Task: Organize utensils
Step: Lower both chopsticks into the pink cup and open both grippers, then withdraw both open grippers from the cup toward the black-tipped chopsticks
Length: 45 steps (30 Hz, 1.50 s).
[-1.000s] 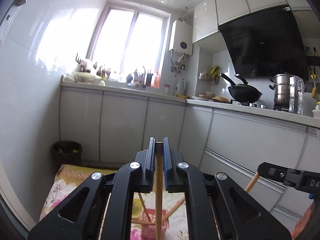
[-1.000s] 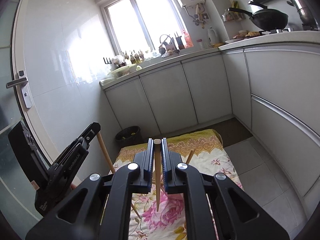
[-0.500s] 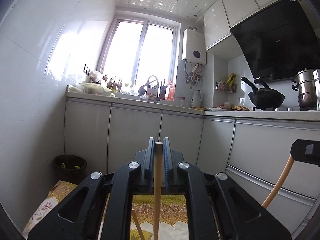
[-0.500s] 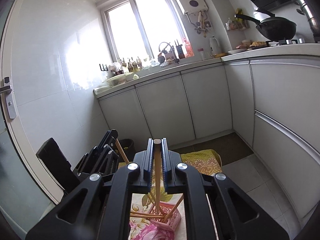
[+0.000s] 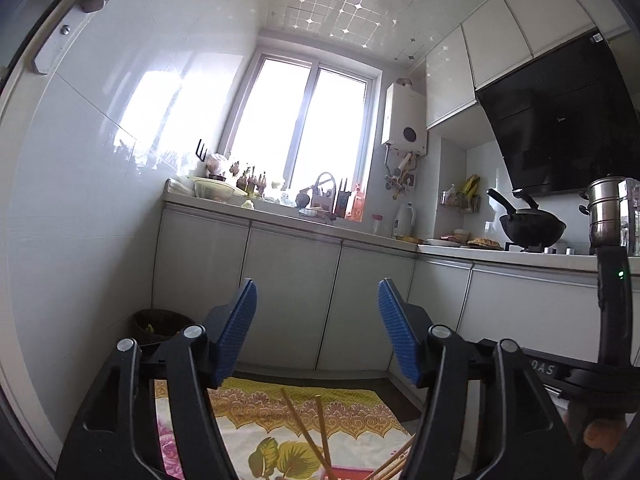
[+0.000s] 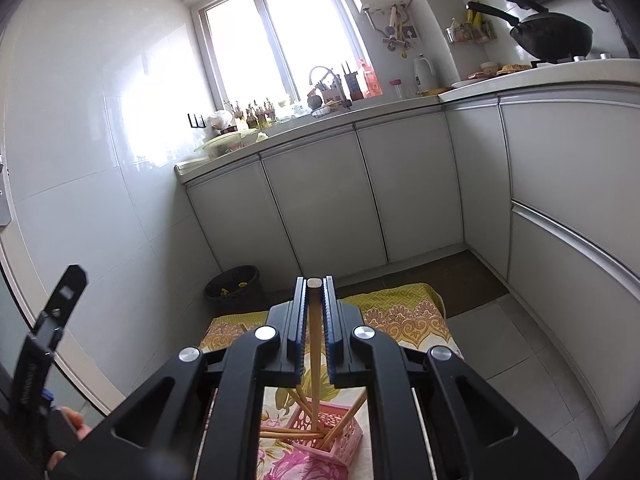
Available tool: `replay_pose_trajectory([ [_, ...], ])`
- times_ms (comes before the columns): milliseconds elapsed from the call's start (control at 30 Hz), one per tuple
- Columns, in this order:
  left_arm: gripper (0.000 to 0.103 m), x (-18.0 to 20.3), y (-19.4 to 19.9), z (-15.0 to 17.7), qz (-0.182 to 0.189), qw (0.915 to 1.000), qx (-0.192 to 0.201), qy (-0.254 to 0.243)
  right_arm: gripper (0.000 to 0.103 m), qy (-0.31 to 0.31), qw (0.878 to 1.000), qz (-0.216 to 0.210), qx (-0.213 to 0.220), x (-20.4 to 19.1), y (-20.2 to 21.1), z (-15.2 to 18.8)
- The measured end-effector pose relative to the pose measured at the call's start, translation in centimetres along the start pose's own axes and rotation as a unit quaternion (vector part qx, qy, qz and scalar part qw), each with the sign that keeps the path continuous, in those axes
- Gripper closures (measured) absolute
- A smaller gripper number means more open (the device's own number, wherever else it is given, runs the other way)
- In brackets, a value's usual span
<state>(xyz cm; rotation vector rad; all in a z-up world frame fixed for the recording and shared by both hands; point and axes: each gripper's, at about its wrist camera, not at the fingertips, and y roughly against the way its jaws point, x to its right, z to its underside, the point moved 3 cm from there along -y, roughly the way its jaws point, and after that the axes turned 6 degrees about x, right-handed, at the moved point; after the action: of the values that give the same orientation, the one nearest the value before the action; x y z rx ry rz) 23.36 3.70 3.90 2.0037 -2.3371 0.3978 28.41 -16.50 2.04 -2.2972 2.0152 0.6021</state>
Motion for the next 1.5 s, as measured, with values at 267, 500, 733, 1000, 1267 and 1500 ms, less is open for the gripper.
replay_pose_trajectory([
  [267,0.040,-3.9,0.8,-0.1,-0.030,0.9981,-0.050,0.021,0.091,0.008,0.999,0.027,-0.041,-0.5,-3.0,3.2],
  [500,0.033,-5.3,1.2,0.1,-0.035,0.9957,-0.074,0.042,0.049,-0.004,1.000,0.028,-0.008,-1.7,0.1,2.3],
  [733,0.025,-5.6,2.1,-0.1,-0.045,0.9914,-0.109,0.057,0.012,-0.051,0.998,0.040,0.017,-1.2,4.9,2.0],
  [1000,0.007,-5.1,4.0,-0.1,-0.070,0.9852,-0.152,0.038,0.007,-0.080,0.994,0.077,-0.004,-0.2,9.3,4.3],
  [1267,0.007,-4.3,6.0,0.9,-0.067,0.9791,-0.191,0.020,0.007,-0.053,0.991,0.118,-0.036,-0.3,13.4,7.9],
  [1500,0.007,-2.8,6.4,3.2,-0.058,0.9688,-0.241,-0.007,0.007,-0.083,0.985,0.123,-0.086,1.4,16.2,10.6],
])
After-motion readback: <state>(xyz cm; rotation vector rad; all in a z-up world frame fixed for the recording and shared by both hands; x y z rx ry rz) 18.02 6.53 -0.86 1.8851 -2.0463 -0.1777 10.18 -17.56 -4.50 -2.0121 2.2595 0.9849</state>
